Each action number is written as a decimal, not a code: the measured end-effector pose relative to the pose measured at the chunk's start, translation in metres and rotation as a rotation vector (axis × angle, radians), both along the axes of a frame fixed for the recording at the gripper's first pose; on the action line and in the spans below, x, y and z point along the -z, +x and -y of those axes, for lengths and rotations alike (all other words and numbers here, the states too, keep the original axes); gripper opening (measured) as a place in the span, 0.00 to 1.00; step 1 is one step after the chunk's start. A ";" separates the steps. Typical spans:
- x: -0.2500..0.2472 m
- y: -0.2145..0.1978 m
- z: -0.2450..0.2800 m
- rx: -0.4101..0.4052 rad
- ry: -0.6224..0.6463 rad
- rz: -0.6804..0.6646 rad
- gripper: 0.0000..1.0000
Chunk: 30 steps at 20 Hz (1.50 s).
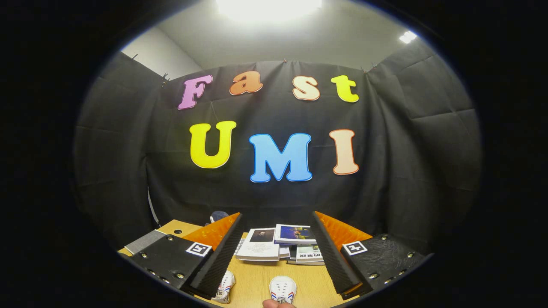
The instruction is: Open the storage box then place both shoes into the box .Put the left shoe in first, then the right shoe, with the right side of both shoes facing outward in a uniform manner.
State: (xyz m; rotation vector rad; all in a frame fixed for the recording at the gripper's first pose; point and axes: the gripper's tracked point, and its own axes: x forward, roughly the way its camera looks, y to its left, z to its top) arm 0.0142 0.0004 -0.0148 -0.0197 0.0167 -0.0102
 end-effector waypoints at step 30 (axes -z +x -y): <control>0.169 0.044 -0.144 -0.475 0.392 -0.484 0.96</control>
